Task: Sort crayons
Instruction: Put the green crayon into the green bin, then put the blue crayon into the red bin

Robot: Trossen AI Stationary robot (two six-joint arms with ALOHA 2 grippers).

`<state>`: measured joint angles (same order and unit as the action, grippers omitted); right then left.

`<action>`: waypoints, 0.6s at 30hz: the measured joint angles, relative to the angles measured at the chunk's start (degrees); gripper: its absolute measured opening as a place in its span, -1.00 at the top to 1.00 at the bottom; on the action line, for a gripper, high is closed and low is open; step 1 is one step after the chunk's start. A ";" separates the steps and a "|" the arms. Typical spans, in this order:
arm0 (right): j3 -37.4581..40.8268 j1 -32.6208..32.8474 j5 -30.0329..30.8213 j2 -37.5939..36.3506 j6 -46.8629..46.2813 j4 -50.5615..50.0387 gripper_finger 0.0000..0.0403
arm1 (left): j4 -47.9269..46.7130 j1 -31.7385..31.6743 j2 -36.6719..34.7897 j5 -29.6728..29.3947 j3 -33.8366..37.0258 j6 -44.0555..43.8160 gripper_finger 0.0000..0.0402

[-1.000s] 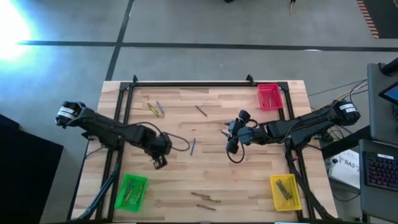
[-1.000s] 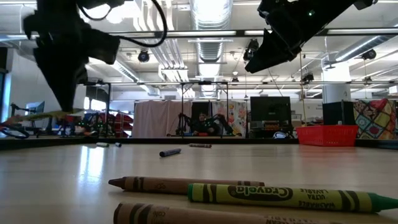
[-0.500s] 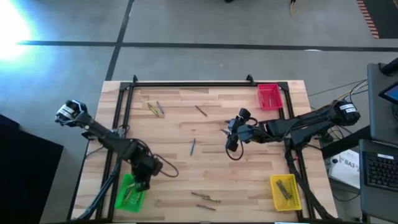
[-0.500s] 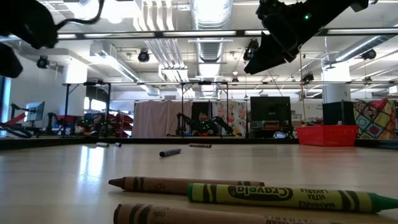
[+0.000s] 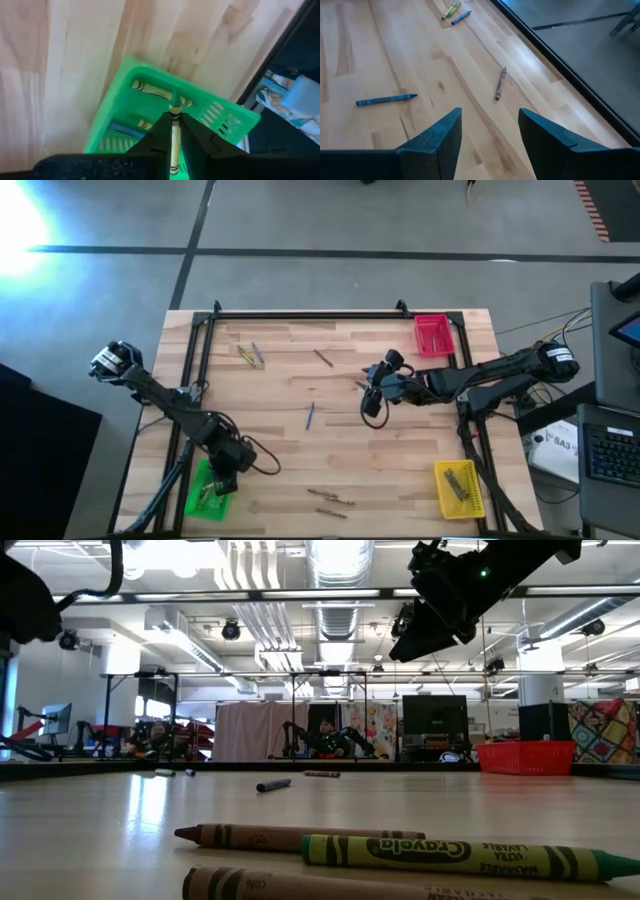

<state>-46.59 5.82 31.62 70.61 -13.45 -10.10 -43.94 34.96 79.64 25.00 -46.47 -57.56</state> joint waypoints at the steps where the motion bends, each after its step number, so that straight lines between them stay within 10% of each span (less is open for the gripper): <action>1: 0.00 0.01 -0.02 0.00 0.00 0.04 0.07 | 0.00 0.00 0.00 0.02 0.32 0.00 0.89; 18: 0.00 0.02 -0.52 6.63 0.61 2.39 0.07 | -2.04 -0.36 -2.19 3.59 -1.11 8.96 0.43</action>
<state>-46.59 5.85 31.09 77.24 -12.84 -7.71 -45.98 34.60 77.44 28.59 -47.59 -48.60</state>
